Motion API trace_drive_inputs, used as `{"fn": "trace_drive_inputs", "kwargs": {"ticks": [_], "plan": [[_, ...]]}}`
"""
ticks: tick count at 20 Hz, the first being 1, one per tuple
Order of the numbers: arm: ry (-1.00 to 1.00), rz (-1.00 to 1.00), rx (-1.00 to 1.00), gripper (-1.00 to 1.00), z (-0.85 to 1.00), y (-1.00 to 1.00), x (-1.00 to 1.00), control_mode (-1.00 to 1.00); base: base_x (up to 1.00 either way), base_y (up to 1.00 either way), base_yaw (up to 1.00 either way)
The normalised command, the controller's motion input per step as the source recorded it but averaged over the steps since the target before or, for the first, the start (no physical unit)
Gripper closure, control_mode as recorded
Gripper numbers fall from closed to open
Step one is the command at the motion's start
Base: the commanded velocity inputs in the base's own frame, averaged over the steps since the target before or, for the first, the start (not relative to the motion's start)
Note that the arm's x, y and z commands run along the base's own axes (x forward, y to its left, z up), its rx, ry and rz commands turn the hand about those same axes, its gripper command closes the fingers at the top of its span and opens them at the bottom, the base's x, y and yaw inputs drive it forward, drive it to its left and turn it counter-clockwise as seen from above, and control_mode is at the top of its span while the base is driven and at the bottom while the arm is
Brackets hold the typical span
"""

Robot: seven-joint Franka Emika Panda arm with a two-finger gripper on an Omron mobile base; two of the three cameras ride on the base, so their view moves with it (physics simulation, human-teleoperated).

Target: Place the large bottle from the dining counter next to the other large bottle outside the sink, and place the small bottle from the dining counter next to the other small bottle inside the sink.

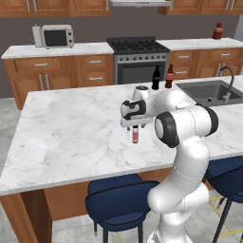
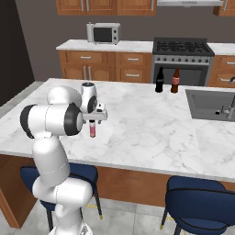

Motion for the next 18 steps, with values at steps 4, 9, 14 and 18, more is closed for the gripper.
{"fn": "trace_drive_inputs", "kwargs": {"ticks": [4,9,14,18], "plan": [[0.0,0.0,0.0,-1.0,0.0,0.0,0.0,-1.0,0.0,0.0,0.0],[0.0,0.0,0.0,1.0,0.0,0.0,0.0,-1.0,0.0,0.0,0.0],[0.0,0.0,0.0,1.0,0.0,0.0,0.0,-1.0,0.0,0.0,0.0],[0.0,0.0,0.0,1.0,0.0,0.0,-0.03,-1.0,0.0,0.0,0.0]]}}
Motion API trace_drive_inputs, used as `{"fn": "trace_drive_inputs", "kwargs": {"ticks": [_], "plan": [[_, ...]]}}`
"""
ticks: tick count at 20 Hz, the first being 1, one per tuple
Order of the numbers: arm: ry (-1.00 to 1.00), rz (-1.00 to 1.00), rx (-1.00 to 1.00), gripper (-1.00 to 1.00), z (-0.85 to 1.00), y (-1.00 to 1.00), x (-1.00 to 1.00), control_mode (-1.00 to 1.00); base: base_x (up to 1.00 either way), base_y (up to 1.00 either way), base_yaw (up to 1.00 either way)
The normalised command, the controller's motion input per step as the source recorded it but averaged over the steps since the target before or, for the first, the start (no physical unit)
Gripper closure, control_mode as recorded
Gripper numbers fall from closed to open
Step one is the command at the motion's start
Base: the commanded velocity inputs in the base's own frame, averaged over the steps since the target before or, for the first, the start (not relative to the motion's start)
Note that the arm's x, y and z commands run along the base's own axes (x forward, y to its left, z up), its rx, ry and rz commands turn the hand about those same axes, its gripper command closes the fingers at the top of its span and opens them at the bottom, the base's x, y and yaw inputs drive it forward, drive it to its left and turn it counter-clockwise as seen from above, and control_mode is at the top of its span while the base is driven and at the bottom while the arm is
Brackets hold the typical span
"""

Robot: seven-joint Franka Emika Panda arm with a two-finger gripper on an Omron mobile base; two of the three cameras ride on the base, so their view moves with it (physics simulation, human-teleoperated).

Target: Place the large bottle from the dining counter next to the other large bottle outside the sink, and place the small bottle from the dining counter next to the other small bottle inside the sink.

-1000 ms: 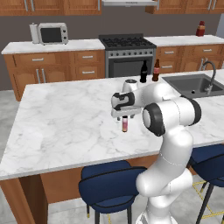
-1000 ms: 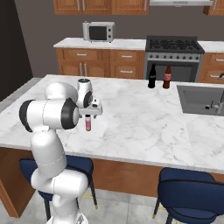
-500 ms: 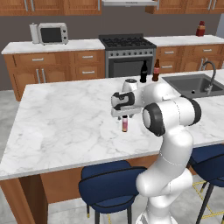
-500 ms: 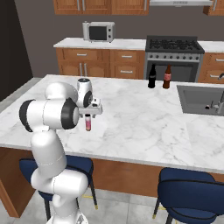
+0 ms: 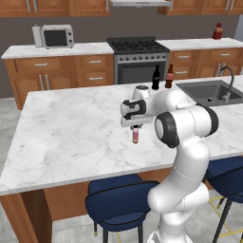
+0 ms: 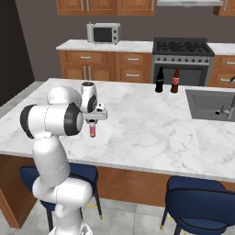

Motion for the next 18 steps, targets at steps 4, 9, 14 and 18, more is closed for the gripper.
{"fn": "trace_drive_inputs", "kwargs": {"ticks": [4,9,14,18], "plan": [[-0.01,0.0,0.0,1.0,0.48,0.03,-0.24,-1.0,0.0,0.0,0.0],[-0.01,0.0,0.02,1.0,0.85,0.0,-0.48,-1.0,0.0,0.0,0.0],[-0.07,0.0,0.01,1.0,0.55,0.0,-0.68,-1.0,0.0,0.0,0.0],[-0.05,0.01,0.01,1.0,0.31,0.0,-0.7,-1.0,0.0,0.0,0.0]]}}
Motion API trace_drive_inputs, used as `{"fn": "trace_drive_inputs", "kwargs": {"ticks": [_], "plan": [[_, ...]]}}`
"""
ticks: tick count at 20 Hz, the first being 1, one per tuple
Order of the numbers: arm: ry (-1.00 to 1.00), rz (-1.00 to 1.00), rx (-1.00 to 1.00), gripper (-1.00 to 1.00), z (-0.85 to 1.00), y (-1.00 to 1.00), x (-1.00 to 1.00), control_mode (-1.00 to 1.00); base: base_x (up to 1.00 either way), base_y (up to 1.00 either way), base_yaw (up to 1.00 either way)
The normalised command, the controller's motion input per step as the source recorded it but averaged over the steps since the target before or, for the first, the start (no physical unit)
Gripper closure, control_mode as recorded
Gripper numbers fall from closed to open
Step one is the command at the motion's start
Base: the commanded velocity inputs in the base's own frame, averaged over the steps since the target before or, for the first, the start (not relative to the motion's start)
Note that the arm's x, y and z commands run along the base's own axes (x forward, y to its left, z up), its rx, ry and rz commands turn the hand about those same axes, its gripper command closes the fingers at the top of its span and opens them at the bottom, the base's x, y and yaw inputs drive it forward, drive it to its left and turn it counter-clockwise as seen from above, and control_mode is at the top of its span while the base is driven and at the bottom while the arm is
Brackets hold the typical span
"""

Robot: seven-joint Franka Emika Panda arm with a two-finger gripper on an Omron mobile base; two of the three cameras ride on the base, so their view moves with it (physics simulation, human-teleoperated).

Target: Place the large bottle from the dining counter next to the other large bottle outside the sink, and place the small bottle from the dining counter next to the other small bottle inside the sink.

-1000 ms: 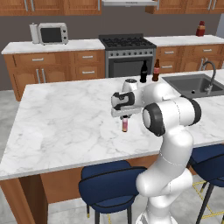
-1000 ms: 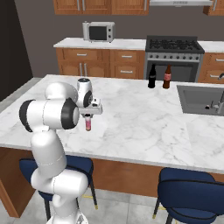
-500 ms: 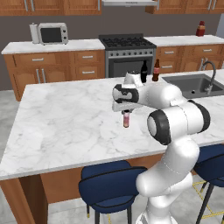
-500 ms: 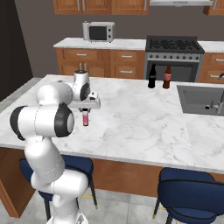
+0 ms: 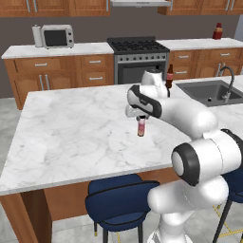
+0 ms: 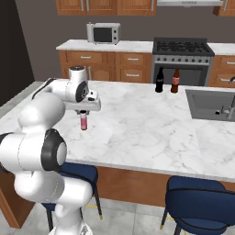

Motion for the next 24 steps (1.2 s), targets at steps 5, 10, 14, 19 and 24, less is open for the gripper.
{"fn": "trace_drive_inputs", "kwargs": {"ticks": [5,10,14,19,24], "plan": [[-0.05,0.02,0.0,1.0,0.11,0.0,-0.53,-1.0,0.0,0.0,0.0],[0.0,0.0,0.0,1.0,0.0,0.0,-0.01,-1.0,0.0,0.0,0.0],[0.0,0.0,0.0,1.0,0.0,0.0,0.0,-1.0,0.0,0.0,0.0],[0.0,0.0,0.0,1.0,0.0,0.0,0.0,1.0,-0.05,0.0,0.0],[0.0,0.0,0.0,1.0,0.0,0.0,0.0,1.0,-0.93,0.05,0.0]]}}
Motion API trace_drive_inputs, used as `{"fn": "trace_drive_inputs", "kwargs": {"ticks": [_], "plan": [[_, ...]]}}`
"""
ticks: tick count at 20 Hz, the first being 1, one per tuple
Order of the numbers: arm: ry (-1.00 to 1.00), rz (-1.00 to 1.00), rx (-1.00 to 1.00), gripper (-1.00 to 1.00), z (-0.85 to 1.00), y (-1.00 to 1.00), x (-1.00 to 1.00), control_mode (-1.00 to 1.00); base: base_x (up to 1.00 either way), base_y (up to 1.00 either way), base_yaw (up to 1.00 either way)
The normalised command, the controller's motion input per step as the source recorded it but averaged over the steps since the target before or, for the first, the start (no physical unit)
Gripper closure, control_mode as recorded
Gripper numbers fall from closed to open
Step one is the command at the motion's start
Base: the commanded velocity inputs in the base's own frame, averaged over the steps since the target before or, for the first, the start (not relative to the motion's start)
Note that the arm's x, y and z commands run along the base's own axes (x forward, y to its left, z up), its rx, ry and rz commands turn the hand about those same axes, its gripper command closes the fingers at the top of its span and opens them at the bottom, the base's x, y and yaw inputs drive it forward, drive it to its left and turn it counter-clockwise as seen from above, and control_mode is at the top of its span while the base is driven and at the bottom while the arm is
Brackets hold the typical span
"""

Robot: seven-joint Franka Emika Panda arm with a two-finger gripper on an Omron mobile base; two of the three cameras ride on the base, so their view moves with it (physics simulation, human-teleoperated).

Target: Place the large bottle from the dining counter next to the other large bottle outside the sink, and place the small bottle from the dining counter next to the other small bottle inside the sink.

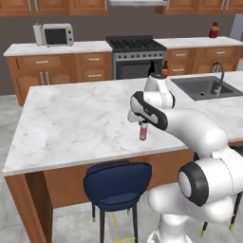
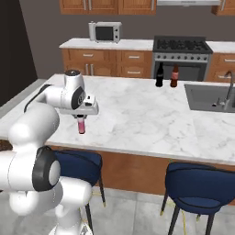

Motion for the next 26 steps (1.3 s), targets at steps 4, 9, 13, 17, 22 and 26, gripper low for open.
{"fn": "trace_drive_inputs", "kwargs": {"ticks": [4,9,13,17,22,26], "plan": [[0.0,0.0,0.0,1.0,0.0,0.0,0.0,1.0,-0.96,0.62,-0.06],[0.0,0.0,0.0,1.0,0.0,0.0,0.0,1.0,-0.24,1.0,-0.45],[0.0,0.0,0.0,1.0,0.0,0.0,0.0,1.0,0.01,1.0,-0.58],[0.0,0.0,0.0,1.0,0.0,0.0,0.0,1.0,0.18,1.0,-0.61],[0.0,0.0,0.0,1.0,0.0,0.0,0.0,1.0,0.19,1.0,-0.6],[0.0,0.0,0.0,1.0,0.0,0.0,0.0,1.0,0.17,1.0,-0.59]]}}
